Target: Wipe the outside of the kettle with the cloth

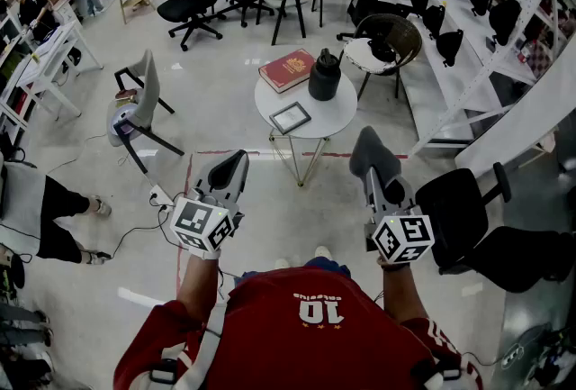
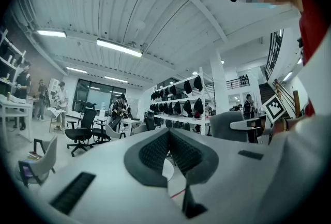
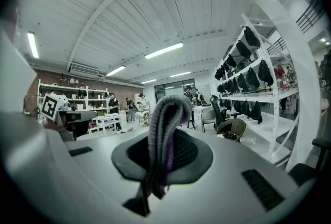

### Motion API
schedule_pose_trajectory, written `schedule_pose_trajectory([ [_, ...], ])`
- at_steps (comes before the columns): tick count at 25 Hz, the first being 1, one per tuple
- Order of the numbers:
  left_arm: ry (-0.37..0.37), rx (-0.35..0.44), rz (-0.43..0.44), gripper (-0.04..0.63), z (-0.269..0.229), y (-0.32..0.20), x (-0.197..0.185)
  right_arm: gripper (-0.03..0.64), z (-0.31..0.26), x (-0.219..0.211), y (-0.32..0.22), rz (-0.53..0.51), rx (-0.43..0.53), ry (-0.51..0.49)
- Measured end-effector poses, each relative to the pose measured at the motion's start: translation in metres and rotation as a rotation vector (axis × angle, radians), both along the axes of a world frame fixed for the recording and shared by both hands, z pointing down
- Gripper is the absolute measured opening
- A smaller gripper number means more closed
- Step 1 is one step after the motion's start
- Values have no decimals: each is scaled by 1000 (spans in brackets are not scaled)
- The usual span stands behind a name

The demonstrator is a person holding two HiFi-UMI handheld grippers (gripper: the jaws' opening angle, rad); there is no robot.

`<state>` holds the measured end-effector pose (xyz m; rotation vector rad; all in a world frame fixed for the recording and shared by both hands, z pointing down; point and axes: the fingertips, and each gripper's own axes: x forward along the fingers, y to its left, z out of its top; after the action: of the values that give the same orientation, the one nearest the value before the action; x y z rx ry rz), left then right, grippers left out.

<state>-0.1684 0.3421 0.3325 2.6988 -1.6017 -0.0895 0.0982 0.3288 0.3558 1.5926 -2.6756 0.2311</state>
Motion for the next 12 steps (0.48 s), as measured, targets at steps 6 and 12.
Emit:
schedule_pose_trajectory([
  [6, 9, -6, 0, 8, 2, 6, -1, 55, -1, -1, -2, -2, 1, -5],
  [12, 13, -1, 0, 7, -1, 3, 0, 55, -5, -1, -5, -4, 8, -7],
])
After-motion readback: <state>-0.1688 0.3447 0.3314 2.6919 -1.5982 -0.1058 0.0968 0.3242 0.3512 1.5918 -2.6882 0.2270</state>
